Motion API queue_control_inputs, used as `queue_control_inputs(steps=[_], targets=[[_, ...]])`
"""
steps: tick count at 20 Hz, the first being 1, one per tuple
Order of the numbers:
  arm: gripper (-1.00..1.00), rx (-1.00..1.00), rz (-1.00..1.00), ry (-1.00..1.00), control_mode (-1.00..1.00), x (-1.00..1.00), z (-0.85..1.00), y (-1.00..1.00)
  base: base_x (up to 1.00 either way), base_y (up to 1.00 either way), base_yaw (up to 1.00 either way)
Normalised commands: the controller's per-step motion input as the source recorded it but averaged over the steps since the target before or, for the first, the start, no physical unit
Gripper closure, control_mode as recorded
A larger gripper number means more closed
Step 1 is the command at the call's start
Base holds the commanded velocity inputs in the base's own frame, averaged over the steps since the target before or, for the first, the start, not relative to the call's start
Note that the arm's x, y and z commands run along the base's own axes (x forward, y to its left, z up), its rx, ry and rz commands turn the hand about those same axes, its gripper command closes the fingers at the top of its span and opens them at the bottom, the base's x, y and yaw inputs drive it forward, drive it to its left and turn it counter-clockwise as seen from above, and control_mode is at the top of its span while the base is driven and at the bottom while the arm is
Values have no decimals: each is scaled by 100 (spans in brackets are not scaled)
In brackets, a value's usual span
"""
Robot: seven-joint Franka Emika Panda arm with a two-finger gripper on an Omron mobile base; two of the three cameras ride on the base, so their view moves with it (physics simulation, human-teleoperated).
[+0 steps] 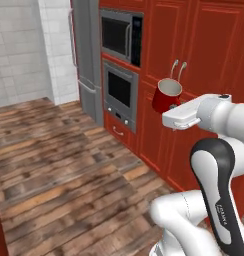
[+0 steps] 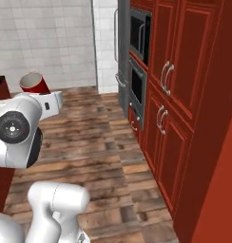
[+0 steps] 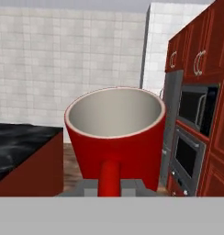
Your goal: Open the cabinet directly in front. Then move the liquor and the mug to the dining counter with the candle on it.
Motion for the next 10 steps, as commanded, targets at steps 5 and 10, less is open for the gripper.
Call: queue_control_inputs(steps=[5, 10], targets=[[100, 0, 0, 0, 100, 0, 0, 0, 100, -8, 33], [100, 0, 0, 0, 100, 0, 0, 0, 100, 53, 16]])
